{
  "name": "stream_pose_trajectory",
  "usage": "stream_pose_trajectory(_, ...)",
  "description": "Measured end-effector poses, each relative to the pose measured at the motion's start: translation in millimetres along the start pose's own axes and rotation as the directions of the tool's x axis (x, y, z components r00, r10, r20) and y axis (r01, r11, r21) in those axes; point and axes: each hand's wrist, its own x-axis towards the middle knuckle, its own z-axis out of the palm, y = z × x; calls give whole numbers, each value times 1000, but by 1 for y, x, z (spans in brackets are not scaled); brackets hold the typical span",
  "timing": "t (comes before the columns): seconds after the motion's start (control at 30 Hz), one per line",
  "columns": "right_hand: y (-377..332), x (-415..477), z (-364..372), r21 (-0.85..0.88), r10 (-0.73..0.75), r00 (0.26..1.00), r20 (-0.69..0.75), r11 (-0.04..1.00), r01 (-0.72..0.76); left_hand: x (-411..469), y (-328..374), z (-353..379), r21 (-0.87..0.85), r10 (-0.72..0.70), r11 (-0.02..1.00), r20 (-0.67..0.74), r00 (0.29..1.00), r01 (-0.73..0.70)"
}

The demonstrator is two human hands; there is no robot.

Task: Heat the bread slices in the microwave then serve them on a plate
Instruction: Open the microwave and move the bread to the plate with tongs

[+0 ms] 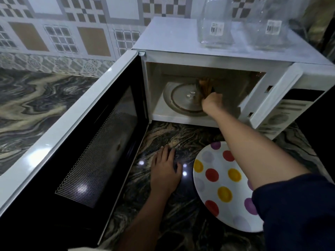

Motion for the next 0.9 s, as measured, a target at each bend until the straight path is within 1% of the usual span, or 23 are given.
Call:
stream_pose_trajectory(0.07,3,-1,-3,-18,15,999,-39,1000,-16,0,0,0,17,0,1000,-12,1000,0)
stream_pose_trajectory(0.17,6,-4,-3,-8,8,1000,-26,1000,-9,0,-1,1,10,12,1000,-32,999,-11)
stream_pose_trajectory(0.27,9,-4,-3,91,27,999,18,995,-28,0,-2,4,14,21,1000,-52,998,-20)
stream_pose_trajectory(0.3,12,-7,-4,108,21,1000,10,994,-22,0,-2,5,8,23,1000,-54,998,-23)
stream_pose_trajectory(0.43,25,-18,-10,33,-78,997,-26,996,79,-1,-3,6,-25,26,999,-42,999,-27)
stream_pose_trajectory(0.57,36,-34,-19,37,-89,991,-102,995,93,-2,-3,4,-33,36,999,5,999,-36)
stream_pose_trajectory(0.63,44,-48,-27,35,-102,989,-109,994,107,-3,-4,4,-31,54,998,22,998,-53)
stream_pose_trajectory(0.77,63,-82,-48,-34,-130,982,-139,991,126,-11,-8,6,22,88,996,69,994,-89)
stream_pose_trajectory(0.83,76,-97,-53,-22,-128,982,-139,992,126,-23,-9,5,51,92,994,58,994,-95)
stream_pose_trajectory(0.9,91,-114,-55,29,-125,983,-136,991,130,-38,-9,3,68,91,993,58,994,-95)
